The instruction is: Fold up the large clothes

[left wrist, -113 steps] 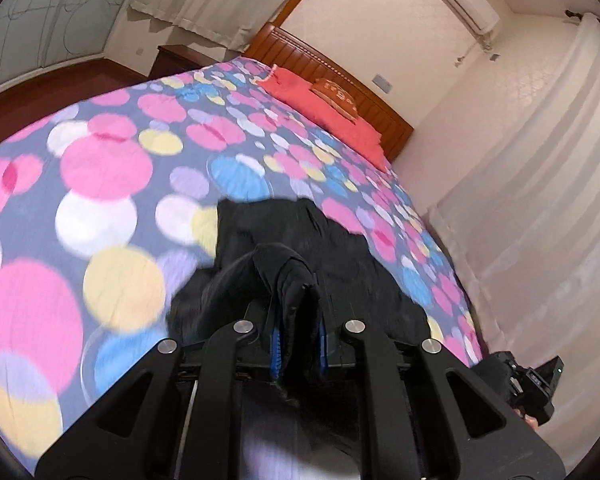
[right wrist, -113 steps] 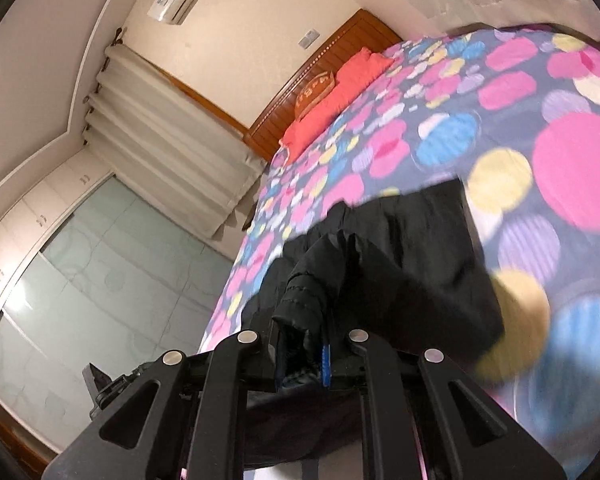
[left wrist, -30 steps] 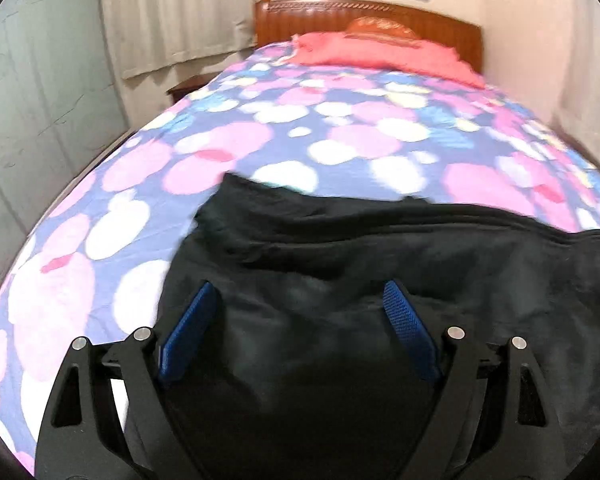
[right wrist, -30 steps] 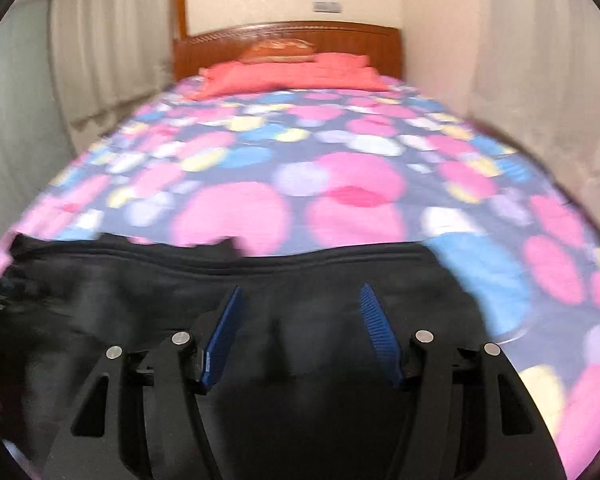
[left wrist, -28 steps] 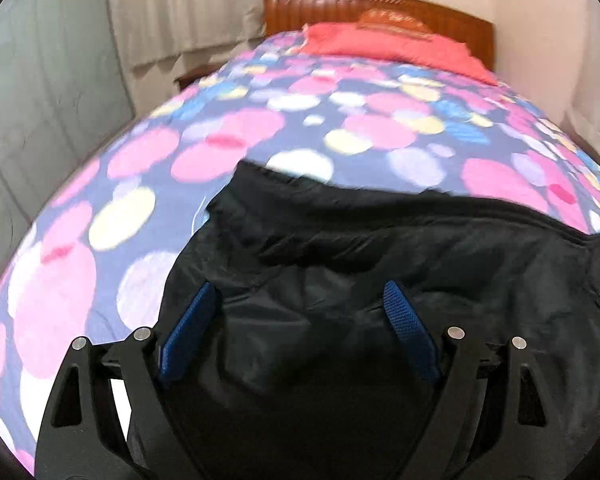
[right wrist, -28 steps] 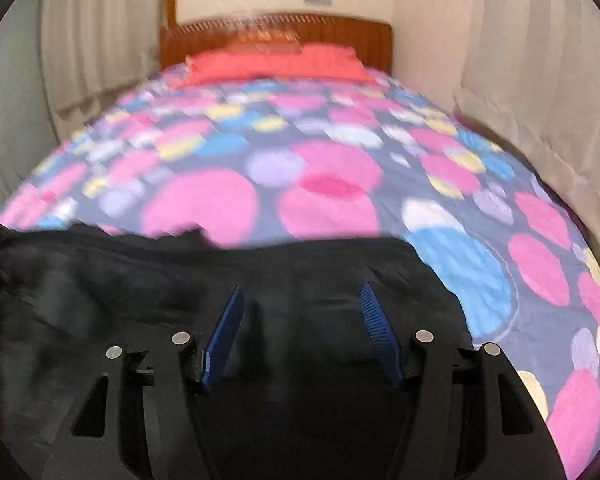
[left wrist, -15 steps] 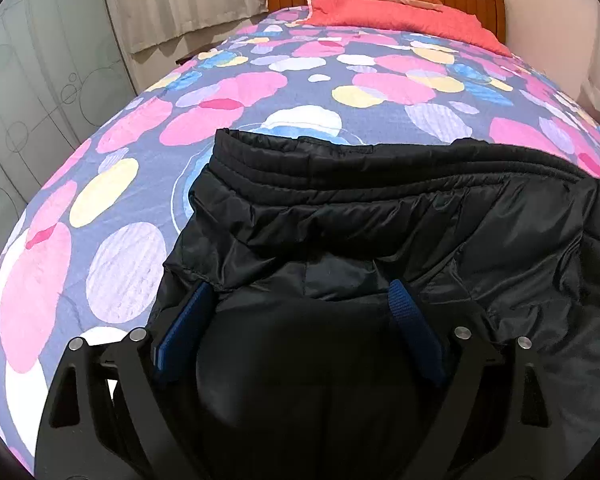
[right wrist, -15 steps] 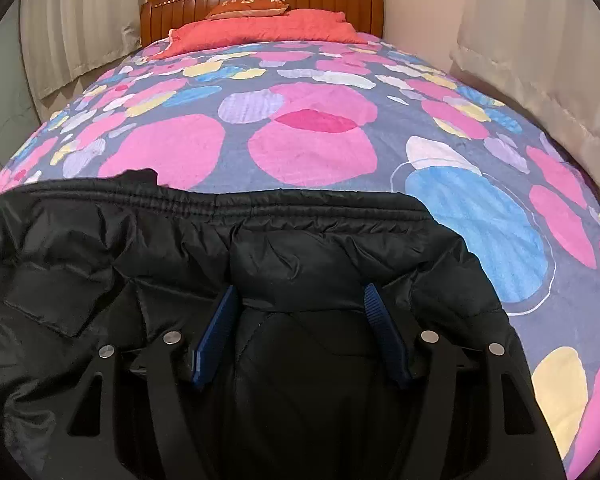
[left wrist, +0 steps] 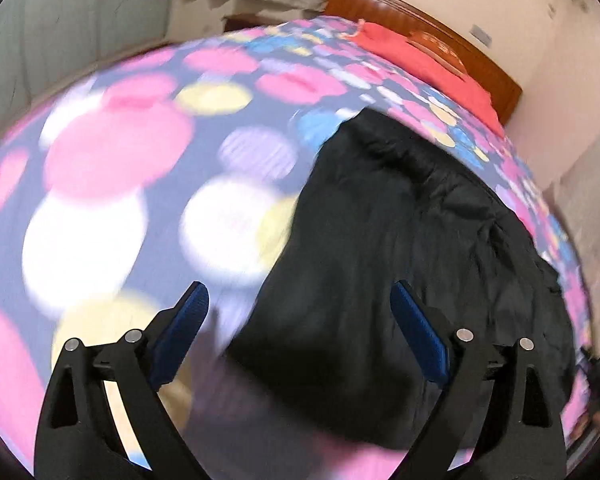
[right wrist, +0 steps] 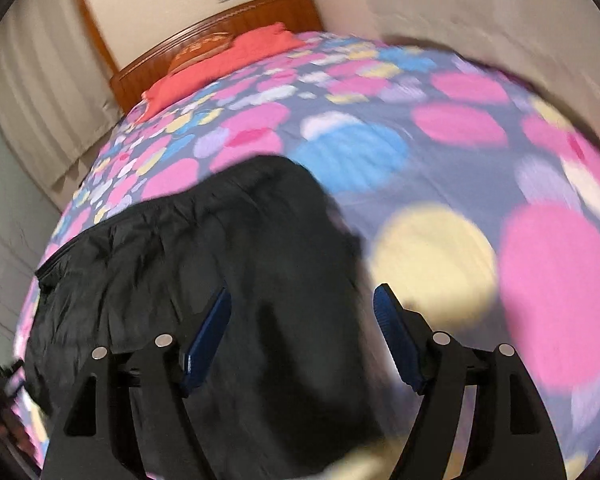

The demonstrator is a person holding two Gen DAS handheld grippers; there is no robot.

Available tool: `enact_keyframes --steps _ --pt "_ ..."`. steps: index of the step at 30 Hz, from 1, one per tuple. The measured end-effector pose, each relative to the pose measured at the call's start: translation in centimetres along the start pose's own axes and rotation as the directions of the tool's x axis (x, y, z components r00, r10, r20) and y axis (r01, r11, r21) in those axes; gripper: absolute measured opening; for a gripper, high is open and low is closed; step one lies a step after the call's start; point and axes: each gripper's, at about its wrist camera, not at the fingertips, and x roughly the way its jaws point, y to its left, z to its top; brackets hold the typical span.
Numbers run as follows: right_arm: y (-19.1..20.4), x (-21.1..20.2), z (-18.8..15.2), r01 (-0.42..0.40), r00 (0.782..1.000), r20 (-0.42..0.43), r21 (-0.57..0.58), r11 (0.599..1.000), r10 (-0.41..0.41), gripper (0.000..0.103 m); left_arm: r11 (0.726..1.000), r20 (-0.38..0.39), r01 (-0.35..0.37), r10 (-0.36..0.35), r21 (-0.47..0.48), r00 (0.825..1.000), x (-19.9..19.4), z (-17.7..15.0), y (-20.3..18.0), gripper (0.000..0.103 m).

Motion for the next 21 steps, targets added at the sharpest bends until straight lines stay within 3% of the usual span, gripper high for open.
enact_keyframes --steps 6,9,12,16,17,18,19,20,21 --pt "-3.2 -1.1 -6.0 -0.070 0.995 -0.064 0.144 0.987 0.080 0.073 0.975 -0.070 0.176 -0.186 -0.135 0.980 -0.5 -5.4 2.6 0.093" --pt "-3.2 0.2 -7.2 -0.125 0.987 -0.076 0.204 0.971 0.143 0.073 0.973 -0.030 0.173 -0.179 -0.153 0.983 0.0 -5.3 2.1 0.094" --pt "-2.9 1.0 -6.6 -0.175 0.981 -0.035 0.255 0.951 0.190 0.073 0.962 -0.014 0.195 -0.201 -0.193 0.979 0.8 -4.4 1.7 0.094" --pt "-2.9 2.6 -6.0 -0.218 0.972 -0.010 0.322 0.921 0.233 0.070 0.955 0.013 0.172 -0.174 -0.240 0.985 1.8 -3.6 1.7 0.096" --pt "-2.8 3.0 -6.0 -0.195 0.978 -0.010 0.330 0.924 0.210 0.056 0.956 0.018 0.159 -0.160 -0.246 0.987 1.8 -3.6 1.9 0.090" --pt "-2.7 3.0 -6.1 -0.181 0.981 -0.012 0.331 0.926 0.195 0.054 0.960 0.025 0.125 -0.123 -0.250 0.992 1.8 -3.5 1.7 0.080" --pt "-2.7 3.0 -6.2 -0.190 0.979 -0.005 0.332 0.924 0.203 0.046 0.964 0.024 0.111 -0.109 -0.243 0.994 1.9 -3.4 1.6 0.062" --pt "-2.7 3.0 -6.3 -0.204 0.976 -0.003 0.334 0.920 0.218 0.039 0.957 0.020 0.155 -0.155 -0.247 0.988 2.1 -3.4 1.6 0.042" --pt "-2.8 3.0 -6.4 -0.216 0.973 0.000 0.338 0.916 0.230 0.037 0.948 0.017 0.183 -0.185 -0.259 0.983 2.3 -3.5 1.7 0.037"
